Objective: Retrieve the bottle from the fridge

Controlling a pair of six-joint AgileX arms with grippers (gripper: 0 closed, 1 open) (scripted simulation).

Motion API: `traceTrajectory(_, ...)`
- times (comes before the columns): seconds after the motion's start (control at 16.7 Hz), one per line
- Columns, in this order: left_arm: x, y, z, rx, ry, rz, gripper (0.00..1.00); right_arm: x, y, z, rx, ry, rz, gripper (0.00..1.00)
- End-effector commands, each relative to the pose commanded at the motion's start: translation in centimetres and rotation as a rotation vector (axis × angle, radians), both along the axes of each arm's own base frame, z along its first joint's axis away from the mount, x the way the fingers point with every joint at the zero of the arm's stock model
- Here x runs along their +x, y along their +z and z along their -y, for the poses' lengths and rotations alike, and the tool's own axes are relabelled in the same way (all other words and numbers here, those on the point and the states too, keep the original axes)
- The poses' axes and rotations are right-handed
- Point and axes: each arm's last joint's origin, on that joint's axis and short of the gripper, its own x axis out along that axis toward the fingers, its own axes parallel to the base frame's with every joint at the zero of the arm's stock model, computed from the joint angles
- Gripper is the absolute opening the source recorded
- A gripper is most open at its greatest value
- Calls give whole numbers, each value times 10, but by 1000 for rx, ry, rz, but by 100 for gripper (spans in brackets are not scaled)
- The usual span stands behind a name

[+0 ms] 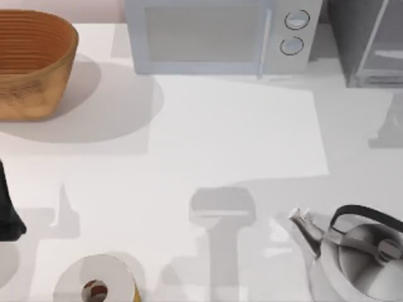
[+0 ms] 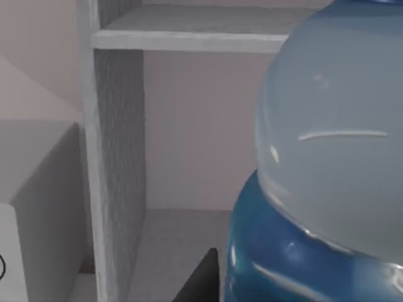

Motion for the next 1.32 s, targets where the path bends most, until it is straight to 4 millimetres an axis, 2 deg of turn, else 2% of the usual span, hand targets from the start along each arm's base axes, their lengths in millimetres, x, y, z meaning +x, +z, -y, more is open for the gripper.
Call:
traceTrajectory(0.12, 0, 0, 0, 0, 0, 0, 100, -38, -7, -11, 7, 1, 0, 0)
traceTrajectory(0.24, 0, 0, 0, 0, 0, 0, 100, -71, -22, -19, 15, 3, 1, 0)
traceTrajectory(0.36, 0, 0, 0, 0, 0, 0, 100, -94, -41, -25, 21, 6, 2, 0)
traceTrajectory(0.48, 0, 0, 0, 0, 0, 0, 100, -109, -60, -28, 25, 10, -2, 0)
traceTrajectory(0.66, 0, 0, 0, 0, 0, 0, 100, -118, -82, -31, 28, 15, -13, 0)
traceTrajectory(0.78, 0, 0, 0, 0, 0, 0, 100, -120, -90, -32, 29, 17, -17, 0)
traceTrajectory(1.2, 0, 0, 0, 0, 0, 0, 100, -121, -92, -32, 31, 16, -19, 0)
traceTrajectory(1.32, 0, 0, 0, 0, 0, 0, 100, -120, -86, -34, 27, 17, -8, 0)
